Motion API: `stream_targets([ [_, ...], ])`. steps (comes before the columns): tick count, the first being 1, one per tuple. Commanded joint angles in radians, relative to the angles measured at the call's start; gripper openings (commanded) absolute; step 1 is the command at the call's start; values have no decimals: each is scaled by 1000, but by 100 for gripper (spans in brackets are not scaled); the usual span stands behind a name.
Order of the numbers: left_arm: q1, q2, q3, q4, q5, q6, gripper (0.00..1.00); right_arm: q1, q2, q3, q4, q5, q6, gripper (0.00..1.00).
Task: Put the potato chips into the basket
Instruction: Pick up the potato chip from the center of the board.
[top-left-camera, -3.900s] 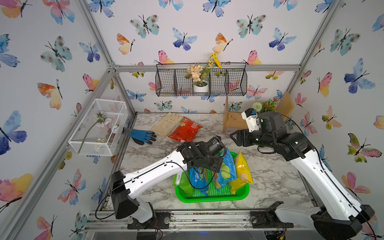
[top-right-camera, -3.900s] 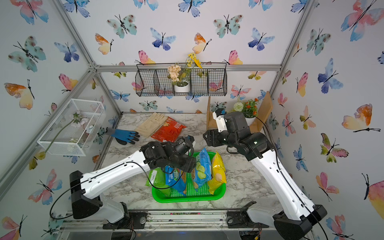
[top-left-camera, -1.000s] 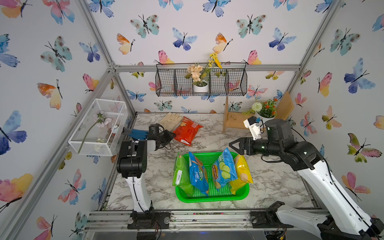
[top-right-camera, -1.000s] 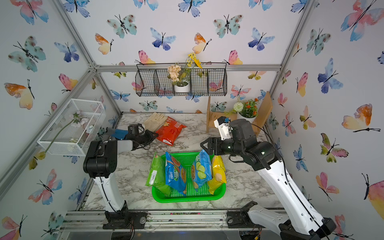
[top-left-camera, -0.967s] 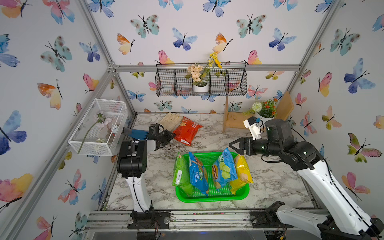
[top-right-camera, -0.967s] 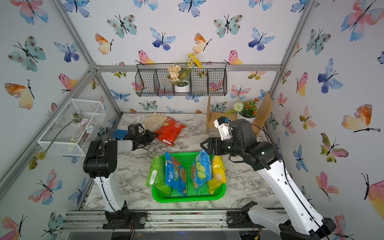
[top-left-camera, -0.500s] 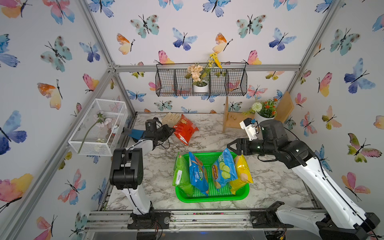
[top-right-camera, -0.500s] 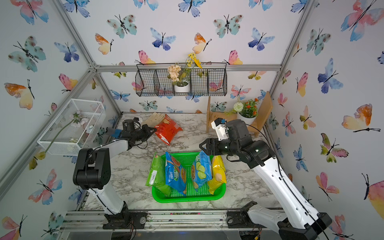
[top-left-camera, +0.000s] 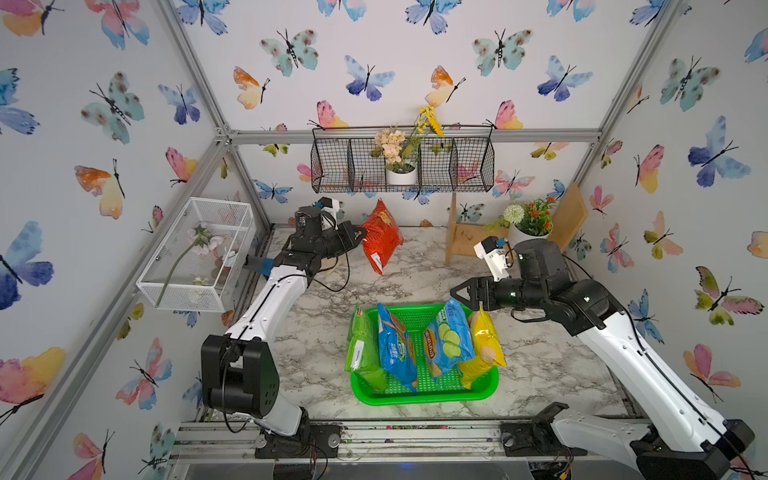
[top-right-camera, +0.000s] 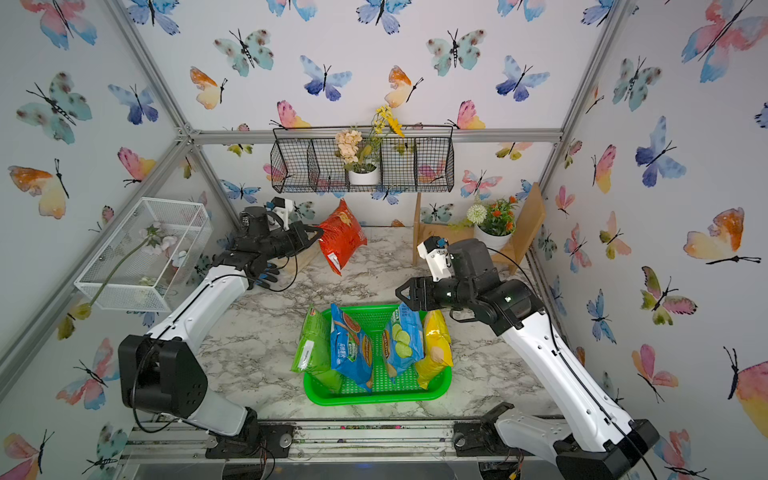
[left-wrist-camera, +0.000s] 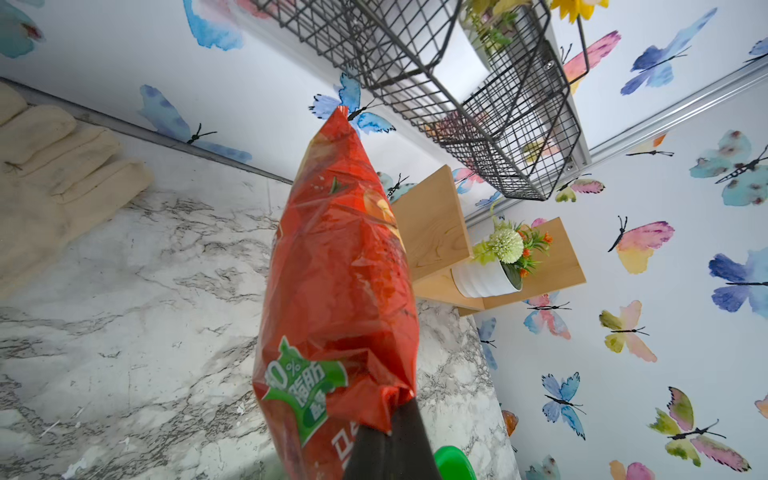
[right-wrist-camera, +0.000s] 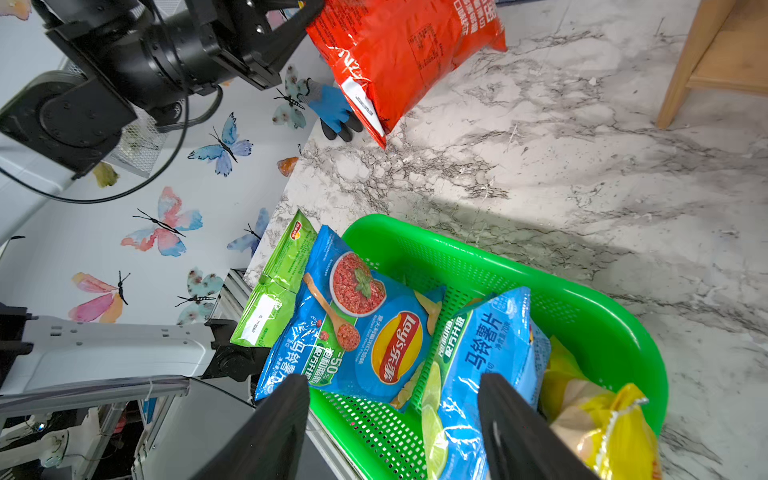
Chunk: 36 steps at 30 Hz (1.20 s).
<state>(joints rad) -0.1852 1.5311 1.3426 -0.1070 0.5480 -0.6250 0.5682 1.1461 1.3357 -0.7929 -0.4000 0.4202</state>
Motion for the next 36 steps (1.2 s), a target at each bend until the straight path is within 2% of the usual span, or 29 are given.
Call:
stream_targets([
  [1, -24, -75, 47, -123, -38, 42, 0, -5, -17, -9, 25, -16, -30, 70],
  [7, -68, -171, 104, -268, -34, 43, 0, -5, -17, -9, 30, -5, -50, 70],
  [11, -102, -211, 194, -412, -13, 41, 0, -5, -15, -1, 27, 17, -60, 70],
  [19, -174, -294, 295, -725, 0, 38, 0, -5, -12, 32, 9, 154, -77, 70],
  [28, -337, -399, 349, -941, -99, -13, 0, -5, 38, 66, 50, 139, -69, 69],
  [36, -535, -387, 415, -1028, -200, -99, 0, -5, 63, 100, 73, 95, -66, 68],
])
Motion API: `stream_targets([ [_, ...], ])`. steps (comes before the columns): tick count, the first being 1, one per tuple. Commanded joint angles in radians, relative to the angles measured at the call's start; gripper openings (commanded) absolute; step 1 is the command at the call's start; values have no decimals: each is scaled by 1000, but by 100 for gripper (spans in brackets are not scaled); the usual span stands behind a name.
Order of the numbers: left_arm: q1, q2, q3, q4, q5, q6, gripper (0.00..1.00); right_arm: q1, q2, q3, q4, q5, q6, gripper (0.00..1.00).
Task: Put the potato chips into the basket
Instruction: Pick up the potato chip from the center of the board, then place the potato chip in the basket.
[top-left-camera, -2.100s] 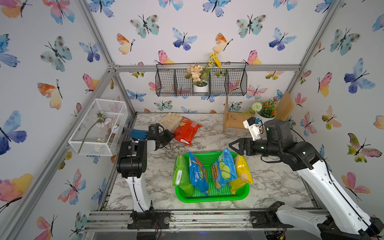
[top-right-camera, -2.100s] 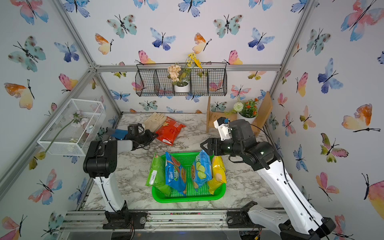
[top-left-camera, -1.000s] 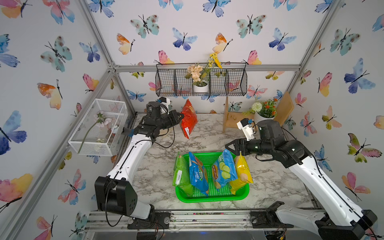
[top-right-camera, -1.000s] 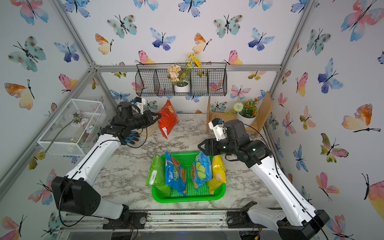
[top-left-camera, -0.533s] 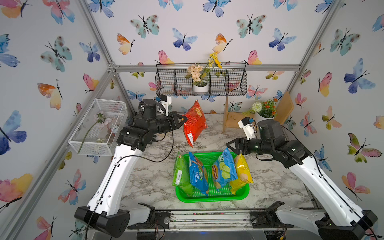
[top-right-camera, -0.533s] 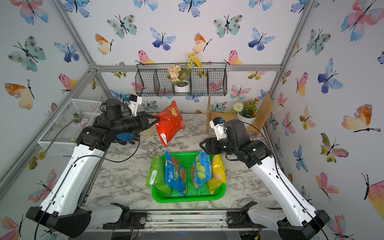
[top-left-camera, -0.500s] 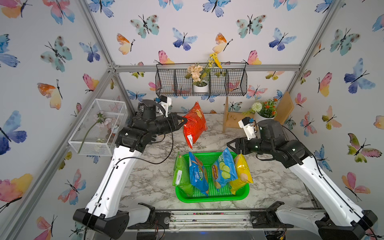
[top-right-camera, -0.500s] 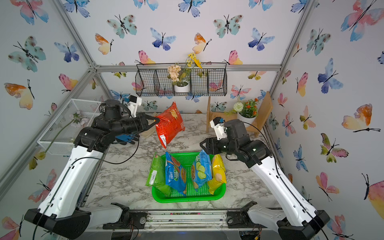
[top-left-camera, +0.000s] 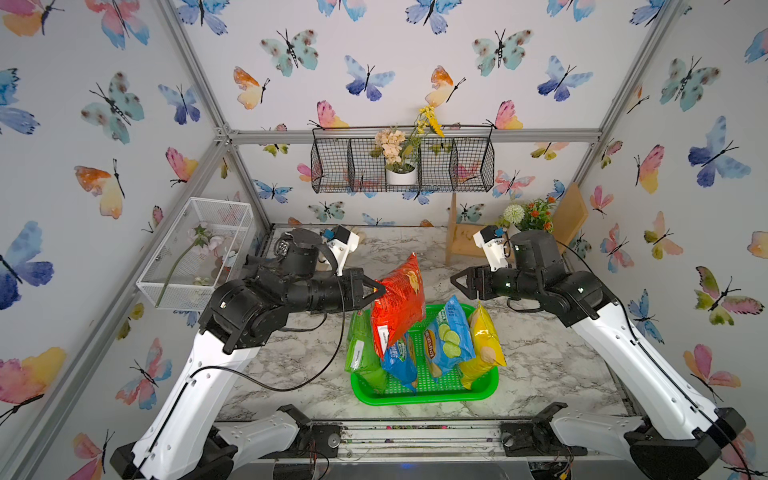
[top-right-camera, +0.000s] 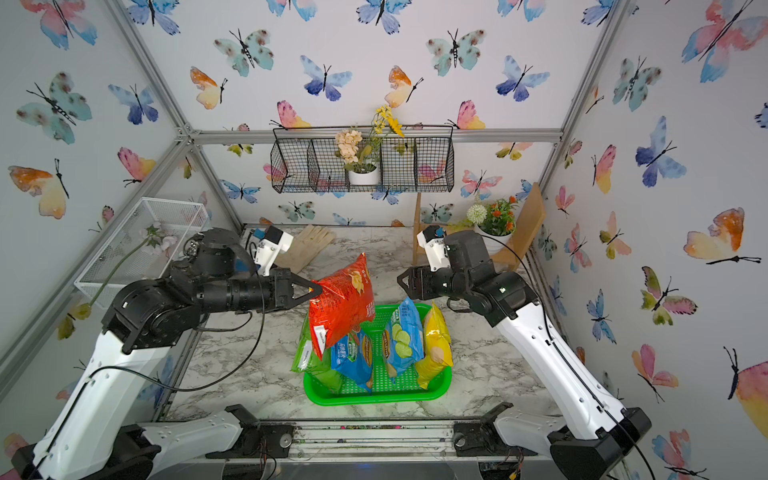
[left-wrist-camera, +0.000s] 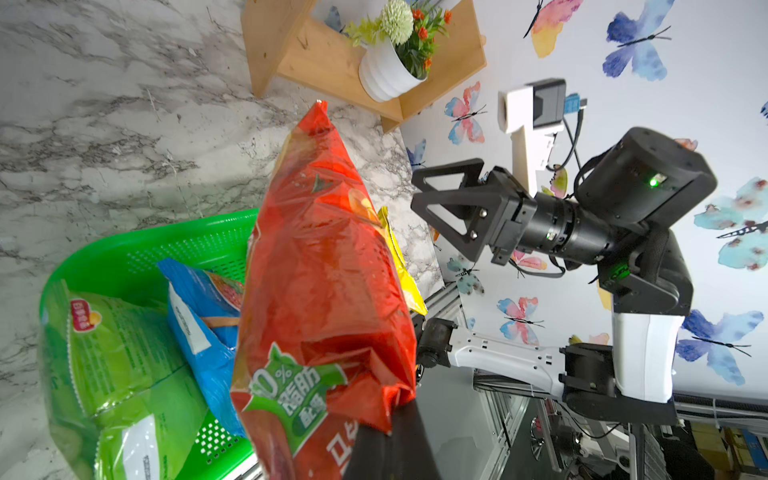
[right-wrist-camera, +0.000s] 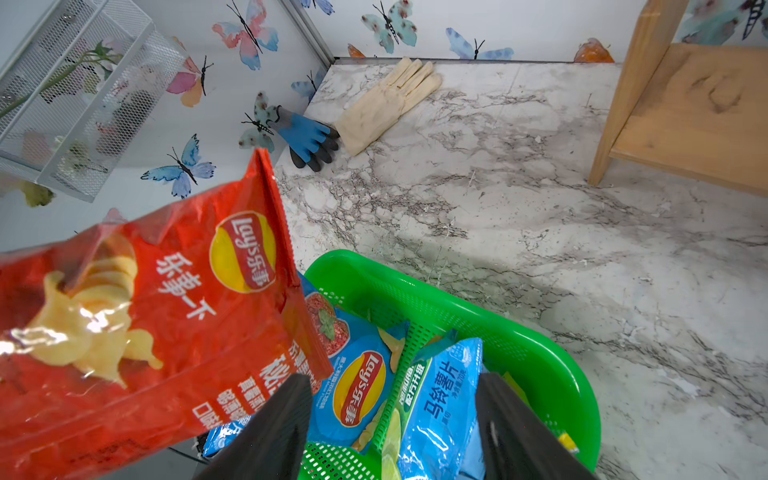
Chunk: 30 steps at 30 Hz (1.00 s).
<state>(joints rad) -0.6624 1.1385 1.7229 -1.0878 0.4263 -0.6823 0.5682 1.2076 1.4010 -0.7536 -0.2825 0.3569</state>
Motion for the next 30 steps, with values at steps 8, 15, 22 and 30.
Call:
stream_targets([
  [8, -239, 35, 26, -105, -176, -98, 0, -5, 27, 7, 45, -117, 7, 62],
  [15, -278, 81, 38, -116, -222, -99, 0, 3, 11, -114, 149, -226, 73, 53],
  [22, -278, 108, 6, -113, -233, -89, 0, 84, 4, -183, 214, -229, 110, 47],
  [30, -276, 152, -9, -131, -215, -65, 0, 111, 12, -194, 249, -234, 115, 45],
])
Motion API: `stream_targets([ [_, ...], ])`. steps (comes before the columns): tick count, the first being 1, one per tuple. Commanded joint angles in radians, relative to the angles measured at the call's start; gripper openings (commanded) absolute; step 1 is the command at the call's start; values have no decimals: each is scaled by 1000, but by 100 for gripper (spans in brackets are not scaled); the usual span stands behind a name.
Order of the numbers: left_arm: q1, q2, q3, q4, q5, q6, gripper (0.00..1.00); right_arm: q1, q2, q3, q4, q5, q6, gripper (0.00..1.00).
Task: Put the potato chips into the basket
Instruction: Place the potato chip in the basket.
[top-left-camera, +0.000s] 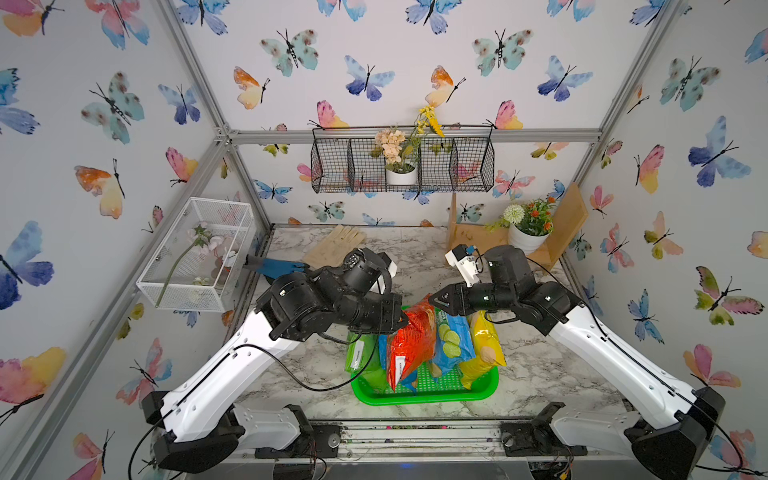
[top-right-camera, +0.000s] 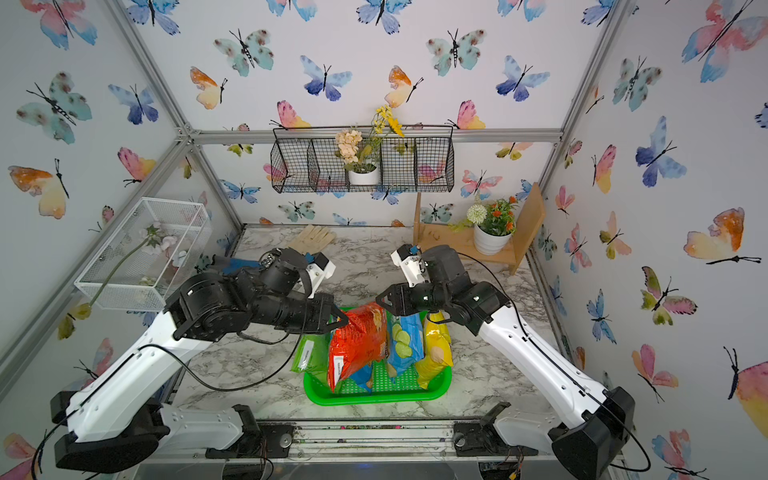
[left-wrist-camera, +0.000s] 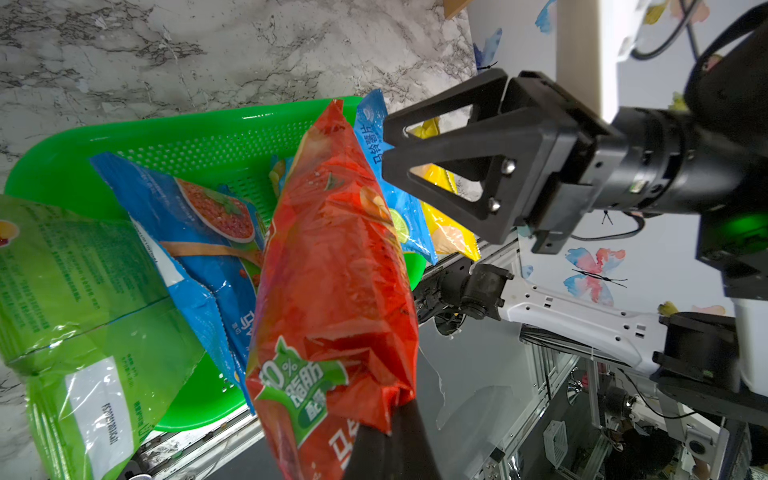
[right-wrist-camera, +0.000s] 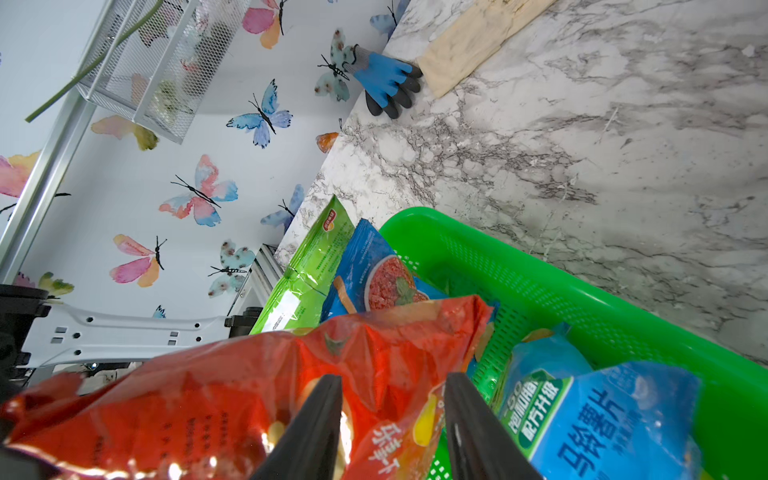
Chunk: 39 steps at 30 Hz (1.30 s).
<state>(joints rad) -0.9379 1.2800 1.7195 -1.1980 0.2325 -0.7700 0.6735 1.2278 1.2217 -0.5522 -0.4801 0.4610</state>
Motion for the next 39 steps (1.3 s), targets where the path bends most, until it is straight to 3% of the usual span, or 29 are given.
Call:
stream_targets([
  [1, 0, 15, -7, -21, -19, 23, 0, 9, -3, -19, 54, -46, 11, 45],
  [18, 84, 90, -49, 55, 49, 123, 0, 15, 96, -103, 67, -60, -32, 44],
  [30, 158, 158, -13, 93, 99, 167, 20, 15, 170, -109, 54, -14, -70, 44],
  [39, 159, 231, -11, 203, 178, 150, 23, 15, 183, -41, -11, 89, -109, 45],
])
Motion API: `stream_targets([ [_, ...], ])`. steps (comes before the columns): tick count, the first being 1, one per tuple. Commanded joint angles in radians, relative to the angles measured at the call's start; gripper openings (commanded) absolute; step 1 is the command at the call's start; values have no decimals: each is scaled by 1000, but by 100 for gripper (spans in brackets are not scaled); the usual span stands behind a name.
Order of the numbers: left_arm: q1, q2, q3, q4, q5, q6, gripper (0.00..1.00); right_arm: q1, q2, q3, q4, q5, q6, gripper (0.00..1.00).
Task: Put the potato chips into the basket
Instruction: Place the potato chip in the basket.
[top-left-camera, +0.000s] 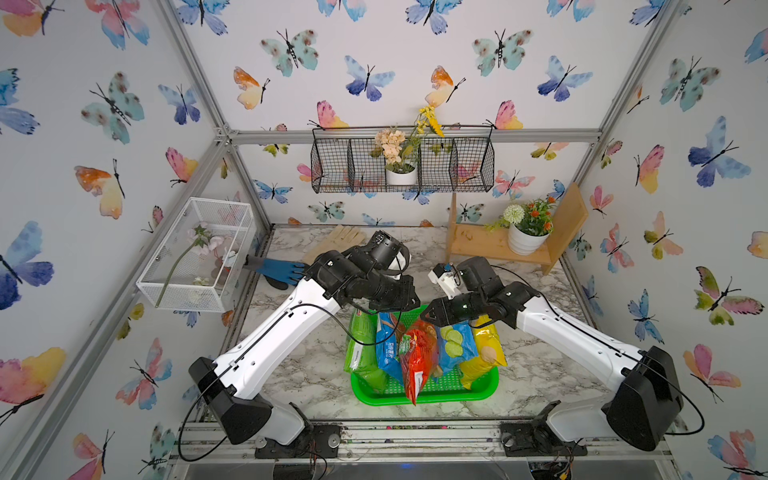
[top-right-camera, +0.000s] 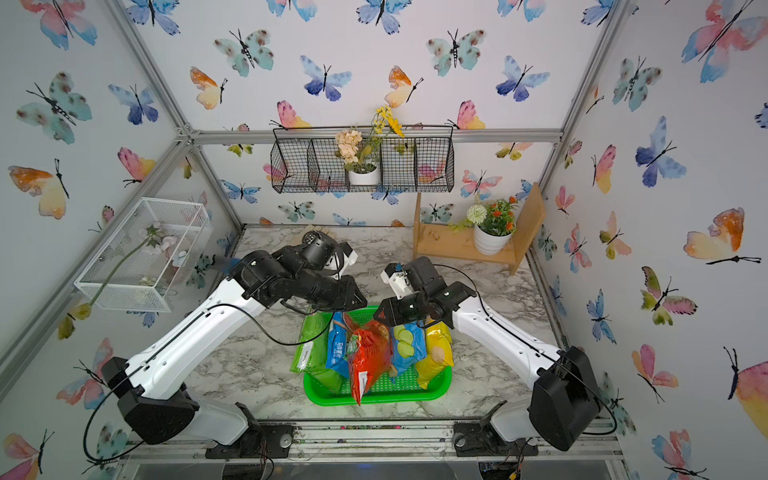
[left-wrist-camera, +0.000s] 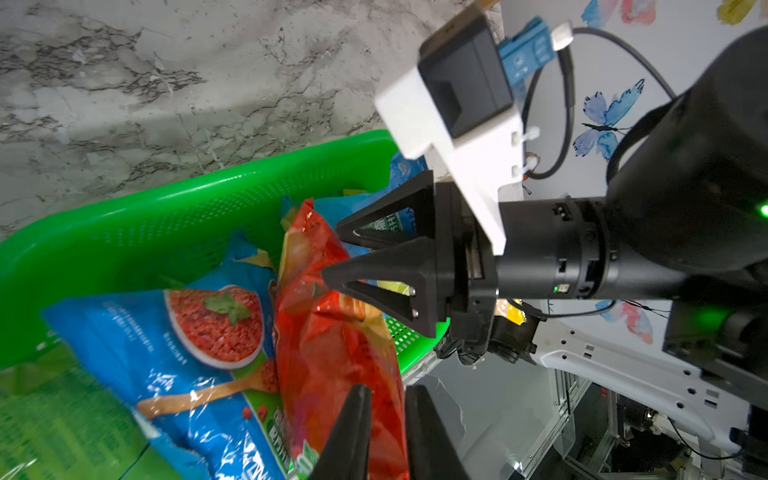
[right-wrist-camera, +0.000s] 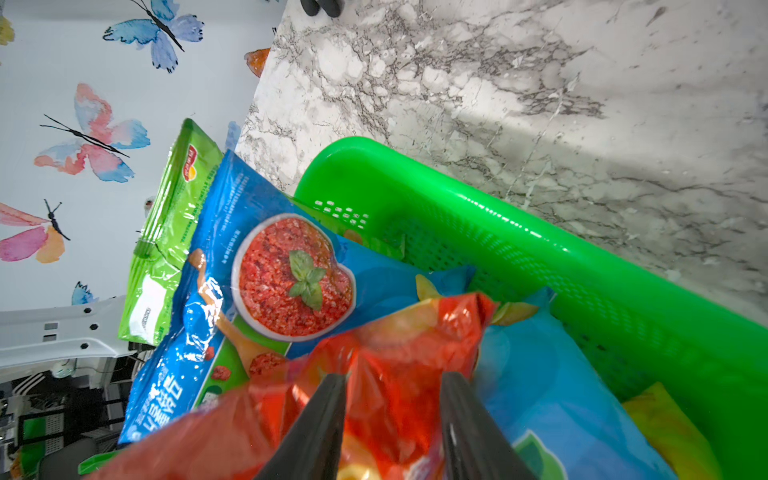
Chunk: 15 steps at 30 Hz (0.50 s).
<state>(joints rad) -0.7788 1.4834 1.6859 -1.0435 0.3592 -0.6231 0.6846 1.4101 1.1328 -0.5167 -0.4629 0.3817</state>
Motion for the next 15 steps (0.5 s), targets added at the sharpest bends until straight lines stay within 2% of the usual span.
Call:
stream_targets([
  [1, 0, 33, 36, 49, 46, 3, 26, 4, -3, 64, -57, 95, -36, 45],
  [3, 1, 43, 80, 32, 26, 9, 33, 3, -15, 98, -74, 132, -44, 48],
  [7, 1, 13, 129, -34, -36, 38, 37, 4, -56, 166, -127, 165, -70, 49],
  [12, -8, -132, 11, -106, -84, 66, 43, 4, -166, 171, -168, 115, -74, 50],
  [15, -79, -246, -48, -161, -178, 78, 51, 4, -247, 128, -177, 92, -72, 51],
])
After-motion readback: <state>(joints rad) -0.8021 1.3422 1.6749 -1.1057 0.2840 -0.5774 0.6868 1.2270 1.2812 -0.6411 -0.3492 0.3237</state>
